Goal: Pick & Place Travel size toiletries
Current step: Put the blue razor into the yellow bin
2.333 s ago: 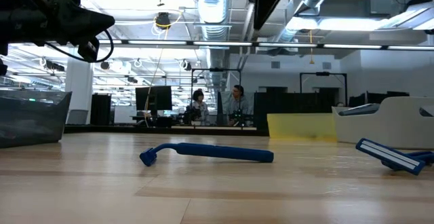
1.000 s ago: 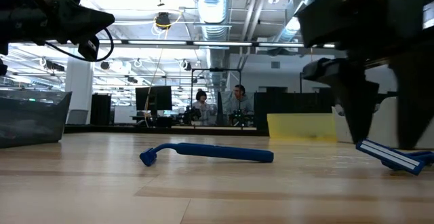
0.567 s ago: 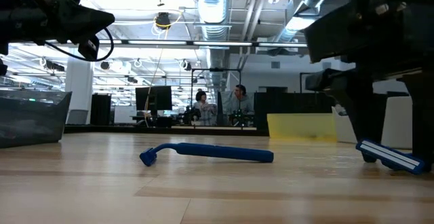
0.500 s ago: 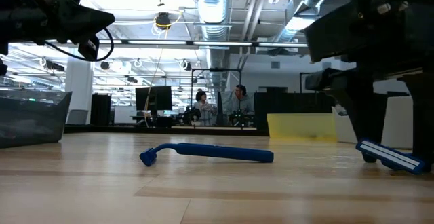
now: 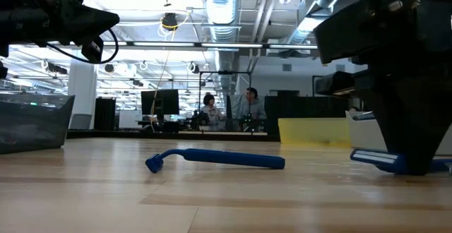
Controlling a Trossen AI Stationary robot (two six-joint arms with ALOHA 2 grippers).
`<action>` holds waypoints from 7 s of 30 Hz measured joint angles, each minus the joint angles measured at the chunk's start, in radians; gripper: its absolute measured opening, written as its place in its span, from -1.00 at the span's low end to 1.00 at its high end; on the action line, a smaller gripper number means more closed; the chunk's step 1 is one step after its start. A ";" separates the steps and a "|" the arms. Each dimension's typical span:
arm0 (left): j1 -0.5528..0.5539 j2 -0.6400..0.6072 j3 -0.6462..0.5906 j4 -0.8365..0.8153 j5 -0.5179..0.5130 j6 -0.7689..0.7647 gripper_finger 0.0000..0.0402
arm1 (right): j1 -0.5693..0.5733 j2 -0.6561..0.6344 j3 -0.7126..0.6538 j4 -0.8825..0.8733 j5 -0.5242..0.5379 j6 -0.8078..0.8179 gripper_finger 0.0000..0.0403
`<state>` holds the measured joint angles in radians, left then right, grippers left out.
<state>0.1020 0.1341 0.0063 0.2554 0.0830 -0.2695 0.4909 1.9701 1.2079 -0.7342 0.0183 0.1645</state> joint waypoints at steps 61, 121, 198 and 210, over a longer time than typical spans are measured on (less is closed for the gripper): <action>0.000 0.000 0.000 0.001 0.000 0.000 -0.96 | -1.117 -0.213 -0.003 -0.058 0.397 0.046 -0.90; 0.000 0.000 0.000 0.003 0.000 0.000 -0.96 | 0.186 -0.133 0.220 -0.202 0.081 0.255 0.04; 0.000 0.000 0.000 0.029 0.000 0.000 -0.97 | -1.073 -0.199 0.219 -0.239 0.326 0.060 -0.83; 0.000 0.000 0.000 0.039 0.000 0.000 -0.96 | -1.099 -0.064 0.219 -0.238 0.319 0.034 -0.62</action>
<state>0.1024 0.1337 0.0063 0.2947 0.0826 -0.2695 -0.6079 1.9063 1.4269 -0.9717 0.3378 0.1982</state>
